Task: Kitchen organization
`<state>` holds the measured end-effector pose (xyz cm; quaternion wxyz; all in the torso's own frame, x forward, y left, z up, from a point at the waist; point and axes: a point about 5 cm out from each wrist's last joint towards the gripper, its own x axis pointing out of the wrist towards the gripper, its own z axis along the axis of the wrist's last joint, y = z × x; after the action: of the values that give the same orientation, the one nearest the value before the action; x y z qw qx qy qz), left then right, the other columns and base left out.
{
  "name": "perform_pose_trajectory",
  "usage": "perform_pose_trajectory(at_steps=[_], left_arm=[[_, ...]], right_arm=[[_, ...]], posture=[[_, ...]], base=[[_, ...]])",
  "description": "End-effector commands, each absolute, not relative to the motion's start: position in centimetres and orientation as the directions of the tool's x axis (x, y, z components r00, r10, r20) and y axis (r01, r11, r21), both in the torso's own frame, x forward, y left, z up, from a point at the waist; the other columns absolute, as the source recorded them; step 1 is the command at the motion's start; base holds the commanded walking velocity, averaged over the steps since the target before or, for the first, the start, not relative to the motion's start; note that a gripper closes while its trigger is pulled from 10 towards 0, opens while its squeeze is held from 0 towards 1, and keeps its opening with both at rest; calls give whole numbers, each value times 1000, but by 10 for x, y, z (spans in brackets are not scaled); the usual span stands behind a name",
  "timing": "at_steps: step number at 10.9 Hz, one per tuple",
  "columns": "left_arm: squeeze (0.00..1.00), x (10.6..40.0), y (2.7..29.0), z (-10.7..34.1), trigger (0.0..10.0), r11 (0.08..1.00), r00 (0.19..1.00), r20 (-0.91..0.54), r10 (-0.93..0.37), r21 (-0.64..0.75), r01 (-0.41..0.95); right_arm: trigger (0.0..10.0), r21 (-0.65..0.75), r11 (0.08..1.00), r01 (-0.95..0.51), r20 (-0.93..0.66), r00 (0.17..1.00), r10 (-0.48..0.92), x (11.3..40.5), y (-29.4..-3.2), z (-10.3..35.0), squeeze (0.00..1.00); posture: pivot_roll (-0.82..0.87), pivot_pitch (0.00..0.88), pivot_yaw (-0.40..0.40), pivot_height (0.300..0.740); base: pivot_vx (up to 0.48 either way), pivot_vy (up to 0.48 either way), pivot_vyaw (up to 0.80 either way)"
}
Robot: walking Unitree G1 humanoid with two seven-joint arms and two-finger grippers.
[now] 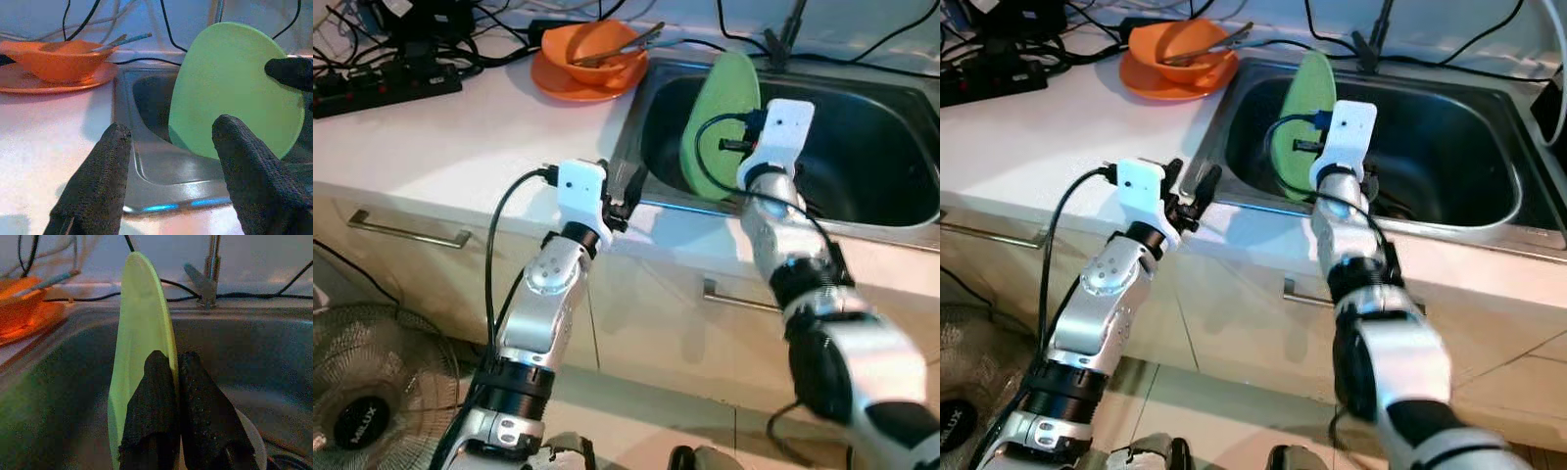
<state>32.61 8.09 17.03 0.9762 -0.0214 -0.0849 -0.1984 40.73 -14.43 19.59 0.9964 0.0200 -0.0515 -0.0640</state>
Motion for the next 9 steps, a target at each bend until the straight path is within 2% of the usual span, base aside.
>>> perform_pose_trajectory(at_steps=[1, 5, 7, 8, 9], left_arm=[[0, 323, 78, 173, 10000, 915, 900, 181, -397, 2, 403], [0, 323, 79, 172, 10000, 918, 905, 171, -390, 0, 396], [0, 322, 78, 172, 10000, 919, 906, 167, -389, -2, 395], [0, 322, 78, 171, 10000, 918, 906, 166, -390, -3, 396], [0, 321, 78, 170, 10000, 918, 906, 163, -392, -3, 398]], right_arm=[[10000, 39, 994, 102, 126, 986, -106, 412, -141, 209, 0], [10000, 57, 998, 39, 57, 997, -42, 414, -123, 202, 0], [10000, 59, 998, 23, 41, 999, -25, 413, -120, 197, 1000], [10000, 57, 998, 23, 41, 999, -26, 413, -121, 197, 984], [10000, 32, 999, 31, 52, 998, -33, 413, -122, 199, 729]], posture=[[159, 69, -2, 740], [176, 86, -12, 740], [178, 91, -14, 740], [175, 92, -13, 740], [174, 92, -14, 740]], base=[[0, 0, 0], [0, 0, 0], [0, 0, 0], [0, 0, 0], [0, 0, 0]])
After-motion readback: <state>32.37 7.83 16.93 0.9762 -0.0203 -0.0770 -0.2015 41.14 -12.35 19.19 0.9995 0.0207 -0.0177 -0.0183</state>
